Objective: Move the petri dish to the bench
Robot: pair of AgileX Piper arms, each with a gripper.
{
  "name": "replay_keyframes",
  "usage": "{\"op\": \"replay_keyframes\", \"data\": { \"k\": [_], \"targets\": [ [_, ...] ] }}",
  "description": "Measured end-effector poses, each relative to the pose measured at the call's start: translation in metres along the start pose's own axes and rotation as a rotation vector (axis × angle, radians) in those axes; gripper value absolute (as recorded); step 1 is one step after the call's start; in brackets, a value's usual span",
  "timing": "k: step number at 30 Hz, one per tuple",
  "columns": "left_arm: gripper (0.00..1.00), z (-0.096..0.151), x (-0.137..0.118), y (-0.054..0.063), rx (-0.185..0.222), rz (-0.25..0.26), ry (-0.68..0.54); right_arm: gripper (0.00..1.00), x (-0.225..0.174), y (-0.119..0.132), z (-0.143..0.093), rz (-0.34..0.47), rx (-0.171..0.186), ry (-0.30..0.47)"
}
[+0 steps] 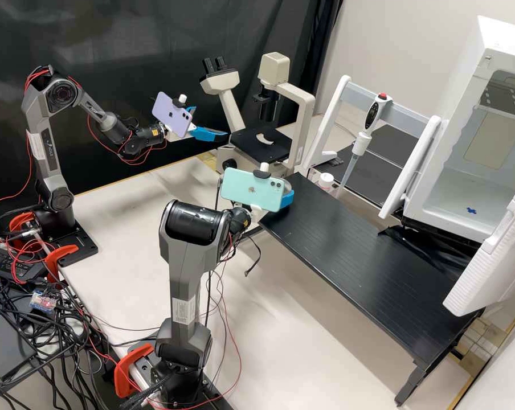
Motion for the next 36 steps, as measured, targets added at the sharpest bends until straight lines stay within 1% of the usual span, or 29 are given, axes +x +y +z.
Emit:
{"op": "replay_keyframes", "data": {
  "k": [8,10,13,21,26,29,33,34,36],
  "targets": [
    [1.00,0.000,0.000,0.000,0.000,0.000,0.000,0.00,-0.006,-0.003,0.005,0.010,-0.016,0.005],
    [1.00,0.000,0.000,0.000,0.000,0.000,0.000,0.00,-0.006,-0.003,0.006,0.013,-0.013,0.006],
    [1.00,0.000,0.000,0.000,0.000,0.000,0.000,0.00,-0.006,-0.003,0.008,0.017,-0.018,0.011],
    [1.00,0.000,0.000,0.000,0.000,0.000,0.000,0.00,-0.005,0.001,0.016,0.033,0.010,-0.003],
    [1.00,0.000,0.000,0.000,0.000,0.000,0.000,0.00,-0.006,0.001,0.018,0.034,0.007,0.003],
    [1.00,0.000,0.000,0.000,0.000,0.000,0.000,0.00,-0.008,0.000,0.019,0.034,0.023,0.006],
    [1.00,0.000,0.000,0.000,0.000,0.000,0.000,0.00,-0.009,0.000,0.020,0.035,0.021,0.006],
    [1.00,0.000,0.000,0.000,0.000,0.000,0.000,1.00,-0.009,-0.001,0.020,0.033,0.020,0.005],
    [1.00,0.000,0.000,0.000,0.000,0.000,0.000,1.00,-0.010,-0.001,0.020,0.033,0.020,0.008]
  ]
}}
